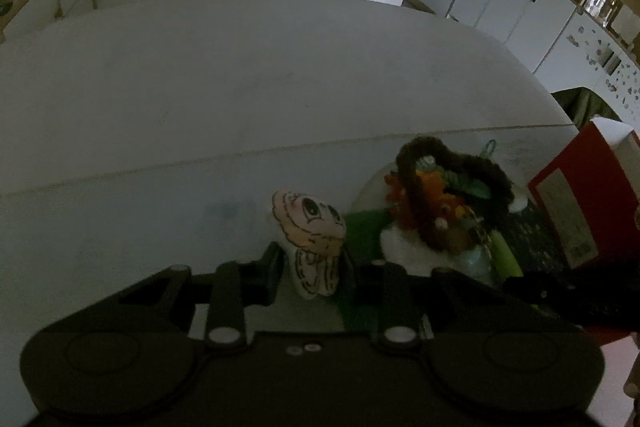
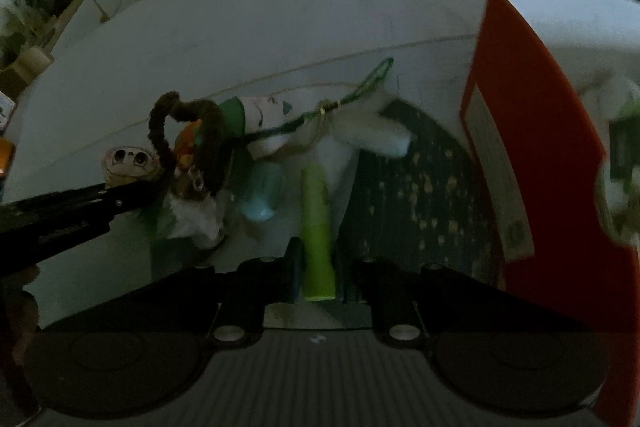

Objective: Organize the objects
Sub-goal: 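Grasp the lime green tube with the right tool while the left grasps the cartoon-face paper item, then carry the green tube with the right tool while the left carries the cartoon item into the shoebox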

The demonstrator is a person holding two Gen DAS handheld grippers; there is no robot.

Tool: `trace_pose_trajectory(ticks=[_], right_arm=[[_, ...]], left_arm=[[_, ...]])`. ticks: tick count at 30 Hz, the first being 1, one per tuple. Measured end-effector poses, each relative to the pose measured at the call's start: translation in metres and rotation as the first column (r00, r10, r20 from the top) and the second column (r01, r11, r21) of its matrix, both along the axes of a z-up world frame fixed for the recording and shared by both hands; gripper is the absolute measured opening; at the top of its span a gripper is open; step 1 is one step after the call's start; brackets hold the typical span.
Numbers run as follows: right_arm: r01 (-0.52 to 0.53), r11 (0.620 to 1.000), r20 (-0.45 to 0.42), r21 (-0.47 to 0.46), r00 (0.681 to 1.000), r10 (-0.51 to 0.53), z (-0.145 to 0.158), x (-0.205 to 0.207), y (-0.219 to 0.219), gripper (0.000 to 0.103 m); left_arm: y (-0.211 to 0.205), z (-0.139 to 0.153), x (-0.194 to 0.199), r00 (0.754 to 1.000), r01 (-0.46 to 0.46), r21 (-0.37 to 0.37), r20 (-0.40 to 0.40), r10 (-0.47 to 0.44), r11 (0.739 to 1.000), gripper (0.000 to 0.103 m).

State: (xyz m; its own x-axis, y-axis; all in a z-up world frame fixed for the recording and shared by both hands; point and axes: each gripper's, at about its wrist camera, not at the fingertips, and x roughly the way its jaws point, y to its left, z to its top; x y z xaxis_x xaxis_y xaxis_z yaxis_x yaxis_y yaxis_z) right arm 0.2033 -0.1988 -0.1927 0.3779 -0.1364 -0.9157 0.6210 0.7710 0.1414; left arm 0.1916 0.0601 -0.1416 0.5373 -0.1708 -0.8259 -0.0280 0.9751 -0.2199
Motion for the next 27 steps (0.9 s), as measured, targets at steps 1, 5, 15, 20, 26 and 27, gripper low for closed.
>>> trace_pose_trajectory(ticks=[1, 5, 15, 20, 26, 27], right_arm=[[0.002, 1.0, 0.002, 0.007, 1.0, -0.002, 0.002, -0.004, 0.001, 0.016], [0.01, 0.999, 0.017, 0.04, 1.0, -0.011, 0.011, -0.021, 0.005, 0.016], [0.016, 0.998, 0.082, 0.056, 0.996, -0.02, 0.062, -0.074, 0.013, 0.016], [0.022, 0.998, 0.124, 0.058, 0.992, -0.029, 0.086, -0.101, 0.011, 0.016], [0.03, 0.999, 0.181, 0.043, 0.983, -0.037, 0.114, -0.132, 0.004, 0.016], [0.032, 0.999, 0.188, 0.042, 0.981, -0.039, 0.119, -0.137, 0.001, 0.016]], left_arm=[[0.001, 0.001, -0.004, 1.0, -0.004, -0.013, -0.005, 0.004, 1.0, 0.029], [0.003, 0.007, -0.017, 1.0, -0.012, -0.058, -0.017, 0.011, 0.998, 0.029], [-0.019, 0.039, -0.055, 0.999, 0.033, -0.13, -0.029, -0.037, 0.991, 0.029], [-0.035, 0.06, -0.071, 0.999, 0.042, -0.17, -0.024, -0.047, 0.984, 0.029], [-0.071, 0.083, -0.083, 0.996, 0.086, -0.2, 0.002, -0.087, 0.976, 0.029], [-0.078, 0.087, -0.083, 0.995, 0.096, -0.205, 0.007, -0.096, 0.974, 0.029]])
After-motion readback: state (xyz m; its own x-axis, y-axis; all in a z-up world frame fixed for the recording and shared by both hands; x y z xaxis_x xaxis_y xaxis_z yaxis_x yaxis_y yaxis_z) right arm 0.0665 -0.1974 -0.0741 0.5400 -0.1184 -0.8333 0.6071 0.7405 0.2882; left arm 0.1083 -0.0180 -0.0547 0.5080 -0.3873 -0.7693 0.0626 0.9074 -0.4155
